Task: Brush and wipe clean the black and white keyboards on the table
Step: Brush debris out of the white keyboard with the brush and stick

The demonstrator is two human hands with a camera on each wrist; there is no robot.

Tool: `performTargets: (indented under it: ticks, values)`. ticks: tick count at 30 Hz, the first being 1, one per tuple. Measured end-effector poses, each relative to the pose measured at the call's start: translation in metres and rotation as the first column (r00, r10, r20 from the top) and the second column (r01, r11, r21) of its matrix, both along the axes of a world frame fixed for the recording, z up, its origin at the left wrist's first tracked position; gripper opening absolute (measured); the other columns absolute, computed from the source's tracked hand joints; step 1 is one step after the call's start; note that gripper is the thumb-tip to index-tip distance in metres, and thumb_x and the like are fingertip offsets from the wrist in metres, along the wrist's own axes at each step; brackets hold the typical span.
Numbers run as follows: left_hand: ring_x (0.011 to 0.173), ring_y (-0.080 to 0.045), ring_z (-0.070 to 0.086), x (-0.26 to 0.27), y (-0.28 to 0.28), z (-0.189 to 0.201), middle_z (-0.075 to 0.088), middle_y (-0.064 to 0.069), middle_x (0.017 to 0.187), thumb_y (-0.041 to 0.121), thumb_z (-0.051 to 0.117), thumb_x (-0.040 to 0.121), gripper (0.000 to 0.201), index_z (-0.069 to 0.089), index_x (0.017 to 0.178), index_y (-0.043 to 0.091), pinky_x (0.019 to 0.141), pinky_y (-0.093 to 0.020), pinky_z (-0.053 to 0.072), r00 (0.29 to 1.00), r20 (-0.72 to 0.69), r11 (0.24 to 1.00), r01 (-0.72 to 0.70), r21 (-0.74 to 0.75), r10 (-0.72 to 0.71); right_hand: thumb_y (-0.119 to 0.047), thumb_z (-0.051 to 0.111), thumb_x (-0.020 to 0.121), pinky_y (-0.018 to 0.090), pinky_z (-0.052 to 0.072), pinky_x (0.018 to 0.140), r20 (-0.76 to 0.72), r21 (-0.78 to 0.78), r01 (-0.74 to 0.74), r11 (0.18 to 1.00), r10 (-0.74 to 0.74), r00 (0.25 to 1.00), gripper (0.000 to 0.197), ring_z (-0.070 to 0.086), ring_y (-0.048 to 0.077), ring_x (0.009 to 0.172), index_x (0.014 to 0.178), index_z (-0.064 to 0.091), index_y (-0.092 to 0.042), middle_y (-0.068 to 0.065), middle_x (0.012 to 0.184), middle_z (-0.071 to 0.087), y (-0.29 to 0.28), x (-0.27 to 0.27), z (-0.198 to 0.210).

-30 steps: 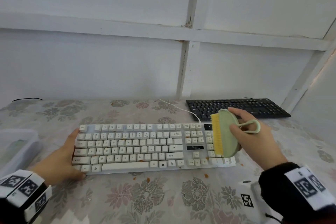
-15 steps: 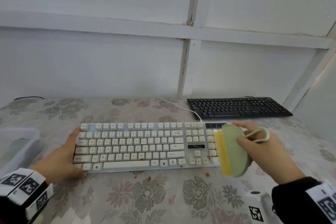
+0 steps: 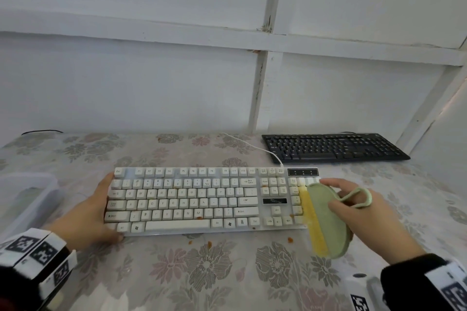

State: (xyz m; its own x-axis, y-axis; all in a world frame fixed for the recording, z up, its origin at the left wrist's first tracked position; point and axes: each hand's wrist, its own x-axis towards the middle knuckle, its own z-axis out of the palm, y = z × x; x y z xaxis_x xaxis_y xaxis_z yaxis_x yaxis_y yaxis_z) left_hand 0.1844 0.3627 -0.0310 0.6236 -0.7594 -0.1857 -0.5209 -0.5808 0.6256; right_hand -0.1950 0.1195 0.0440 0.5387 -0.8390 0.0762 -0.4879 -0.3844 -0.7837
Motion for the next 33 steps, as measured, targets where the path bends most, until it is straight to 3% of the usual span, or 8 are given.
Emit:
performTargets:
  ticks: [5,8,12,18,22,24,28,33]
  values:
    - [0.099,-0.020,0.060,-0.001,0.000,0.002,0.056,0.000,0.115,0.008,0.085,0.056,0.133,-0.011,0.143,0.040,0.091,-0.033,0.047,1.000,0.007,1.000,-0.011,0.015,0.011,-0.006,0.054,0.087,0.022,0.044,0.053,0.166,-0.094,0.084,0.992,-0.067,0.984,0.041,0.058,0.025,0.069,0.113,0.061,-0.037,-0.003,0.087,0.068,-0.011,0.015,0.012]
    - [0.098,-0.019,0.060,-0.002,0.000,0.002,0.057,0.000,0.114,0.008,0.085,0.056,0.133,-0.010,0.144,0.039,0.090,-0.032,0.047,1.000,0.002,1.000,-0.011,0.007,0.011,-0.007,0.053,0.088,0.023,0.041,0.052,0.139,-0.086,0.070,0.994,-0.058,0.989,0.041,0.055,0.022,0.065,0.117,0.061,-0.035,0.003,0.085,0.067,-0.011,0.020,0.004]
    - [0.098,-0.019,0.060,0.000,0.001,0.000,0.058,0.000,0.113,0.007,0.086,0.055,0.133,-0.008,0.144,0.038,0.087,-0.031,0.047,1.000,-0.002,1.000,-0.008,0.009,0.008,-0.009,0.054,0.088,0.030,0.039,0.049,0.025,-0.051,0.013,0.999,-0.012,1.000,0.040,0.049,0.021,0.058,0.109,0.060,-0.043,0.012,0.078,0.066,-0.002,0.007,-0.015]
    - [0.099,-0.019,0.059,-0.001,-0.001,0.001,0.056,0.001,0.114,0.006,0.085,0.056,0.132,-0.007,0.144,0.038,0.087,-0.030,0.046,1.000,0.001,1.000,-0.011,0.000,0.011,-0.004,0.054,0.087,0.020,0.044,0.041,0.030,-0.013,0.016,1.000,-0.015,0.999,0.038,0.054,0.019,0.056,0.107,0.063,-0.035,0.004,0.084,0.066,-0.001,-0.001,0.003]
    - [0.097,-0.020,0.061,-0.001,-0.001,0.001,0.058,-0.001,0.113,0.007,0.086,0.055,0.132,-0.007,0.144,0.038,0.085,-0.030,0.046,1.000,0.007,1.000,-0.014,0.002,0.014,-0.008,0.053,0.088,0.015,0.044,0.048,0.155,-0.101,0.059,0.993,-0.042,0.987,0.041,0.057,0.016,0.065,0.115,0.060,-0.037,-0.004,0.089,0.067,-0.002,0.020,0.014]
    - [0.095,-0.018,0.062,-0.001,0.000,0.001,0.059,-0.001,0.112,0.008,0.086,0.055,0.132,-0.007,0.144,0.037,0.083,-0.030,0.047,1.000,0.011,1.000,-0.013,0.009,0.013,-0.009,0.051,0.088,0.021,0.047,0.053,0.157,-0.134,0.058,0.989,-0.037,0.987,0.042,0.061,0.017,0.070,0.120,0.057,-0.036,-0.007,0.090,0.067,-0.004,0.033,0.011]
    - [0.090,-0.015,0.063,-0.001,0.000,0.002,0.061,0.001,0.106,0.007,0.085,0.056,0.131,-0.007,0.145,0.036,0.077,-0.027,0.047,1.000,0.005,1.000,-0.022,0.012,0.022,-0.010,0.050,0.087,0.023,0.038,0.047,0.051,-0.106,0.039,0.994,-0.034,0.998,0.041,0.044,0.013,0.051,0.120,0.057,-0.035,0.007,0.073,0.064,-0.003,0.045,-0.003]
    - [0.088,-0.012,0.059,-0.005,-0.001,0.004,0.057,0.003,0.106,0.005,0.084,0.058,0.129,-0.006,0.145,0.034,0.072,-0.022,0.043,1.000,-0.005,1.000,-0.017,0.016,0.018,-0.008,0.051,0.086,0.024,0.038,0.042,-0.059,-0.036,0.019,0.999,-0.021,0.998,0.037,0.035,0.007,0.040,0.114,0.060,-0.031,0.000,0.056,0.051,0.002,0.033,-0.008]
